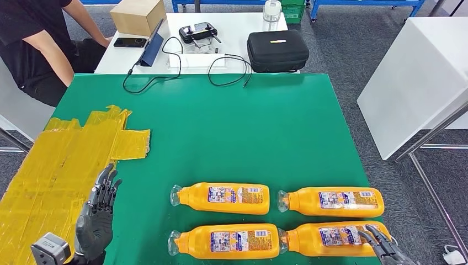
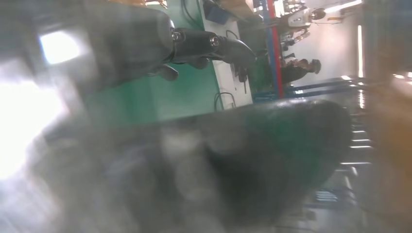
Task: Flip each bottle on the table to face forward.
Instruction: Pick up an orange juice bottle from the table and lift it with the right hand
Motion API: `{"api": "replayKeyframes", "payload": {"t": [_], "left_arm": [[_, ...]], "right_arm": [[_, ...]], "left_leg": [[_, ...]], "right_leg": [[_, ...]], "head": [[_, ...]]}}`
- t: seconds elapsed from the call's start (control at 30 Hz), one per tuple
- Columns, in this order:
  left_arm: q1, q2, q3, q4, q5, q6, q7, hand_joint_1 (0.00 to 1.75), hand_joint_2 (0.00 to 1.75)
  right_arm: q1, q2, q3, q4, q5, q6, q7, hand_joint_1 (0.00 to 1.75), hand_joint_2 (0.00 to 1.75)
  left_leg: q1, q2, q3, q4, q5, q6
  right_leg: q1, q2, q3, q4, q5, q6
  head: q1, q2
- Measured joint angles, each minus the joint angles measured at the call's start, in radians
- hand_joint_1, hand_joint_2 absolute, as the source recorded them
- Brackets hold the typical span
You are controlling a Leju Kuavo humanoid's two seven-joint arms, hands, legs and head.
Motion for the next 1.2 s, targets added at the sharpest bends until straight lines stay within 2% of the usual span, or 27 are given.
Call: {"api": "replayKeyframes", "payload": {"t": [0.2,0.67,0.9,1.2], "left_arm": [[-0.005,0.007,-0.006,0.002,0.008,0.003,0.003,0.00,0.00],[-0.015,0.021,-0.016,0.013,0.021,0.004,0.008,0.00,0.00],[-0.016,0.026,-0.017,0.017,0.023,0.004,0.011,0.00,0.00],[-0.016,0.031,-0.028,0.017,0.024,0.005,0.012,0.00,0.00]], "right_arm": [[0.001,0.060,-0.109,0.037,-0.006,0.162,-0.100,0.00,1.75],[-0.052,0.324,-0.386,0.098,0.074,0.503,-0.318,0.00,1.75],[-0.080,0.409,-0.454,0.111,0.110,0.570,-0.356,0.00,1.75],[-0.093,0.451,-0.483,0.119,0.115,0.579,-0.362,0.00,1.75]], "left_leg": [[0.000,0.000,0.000,0.000,0.000,0.001],[0.000,0.000,0.000,0.000,-0.001,0.001],[0.000,0.000,0.000,0.000,-0.001,0.001],[0.000,0.000,-0.001,0.000,-0.001,0.001]], "right_leg": [[0.000,0.000,-0.003,0.000,0.000,0.000],[0.000,0.000,-0.003,0.000,0.000,0.000],[0.000,0.000,-0.003,0.000,0.000,0.000],[0.000,0.000,-0.003,0.000,0.000,0.000]], "head": [[0.000,0.000],[0.000,0.000],[0.000,0.000],[0.000,0.000]]}}
